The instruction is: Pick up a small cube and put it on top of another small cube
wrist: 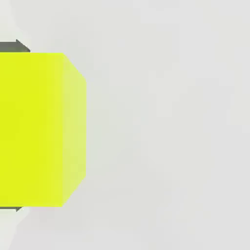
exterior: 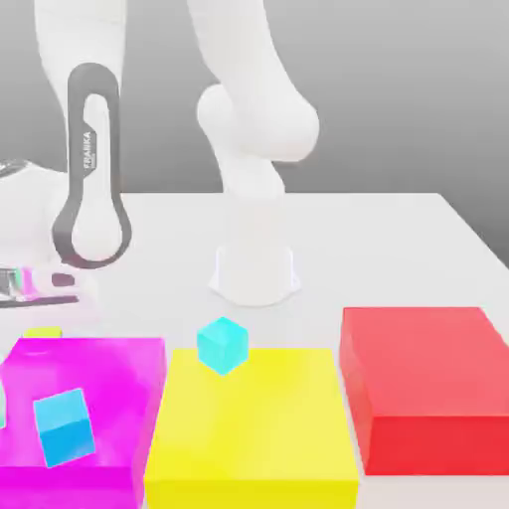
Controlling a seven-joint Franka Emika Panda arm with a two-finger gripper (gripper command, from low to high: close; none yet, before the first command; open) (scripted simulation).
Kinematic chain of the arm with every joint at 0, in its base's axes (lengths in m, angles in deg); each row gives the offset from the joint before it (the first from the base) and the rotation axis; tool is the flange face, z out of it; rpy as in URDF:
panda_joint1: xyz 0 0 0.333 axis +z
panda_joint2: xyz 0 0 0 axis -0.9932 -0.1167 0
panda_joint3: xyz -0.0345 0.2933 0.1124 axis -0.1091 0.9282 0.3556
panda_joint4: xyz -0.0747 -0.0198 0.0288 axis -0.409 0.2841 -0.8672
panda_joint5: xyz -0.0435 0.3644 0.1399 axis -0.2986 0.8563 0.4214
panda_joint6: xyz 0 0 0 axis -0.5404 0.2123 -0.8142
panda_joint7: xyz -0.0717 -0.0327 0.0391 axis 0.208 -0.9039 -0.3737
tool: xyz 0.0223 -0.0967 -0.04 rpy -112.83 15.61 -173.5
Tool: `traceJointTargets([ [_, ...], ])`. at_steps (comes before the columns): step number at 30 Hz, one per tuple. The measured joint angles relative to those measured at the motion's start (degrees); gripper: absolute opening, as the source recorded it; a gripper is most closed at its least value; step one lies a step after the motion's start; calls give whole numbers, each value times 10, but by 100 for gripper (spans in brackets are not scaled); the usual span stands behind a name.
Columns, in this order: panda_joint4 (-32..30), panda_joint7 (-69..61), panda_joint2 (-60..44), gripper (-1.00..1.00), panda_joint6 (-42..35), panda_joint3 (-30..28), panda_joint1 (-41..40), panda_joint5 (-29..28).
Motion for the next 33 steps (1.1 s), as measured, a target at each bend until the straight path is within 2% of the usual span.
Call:
traceJointTargets([
  [7, -21, 36, 115, -100, -94, -33, 20, -50],
  [11, -2, -38, 124, -100, -127, -28, 9, -42],
  [19, 74, -237, 119, -100, -203, 7, 2, -30],
  [33, 260, -581, 125, -100, -388, 92, 77, -69],
])
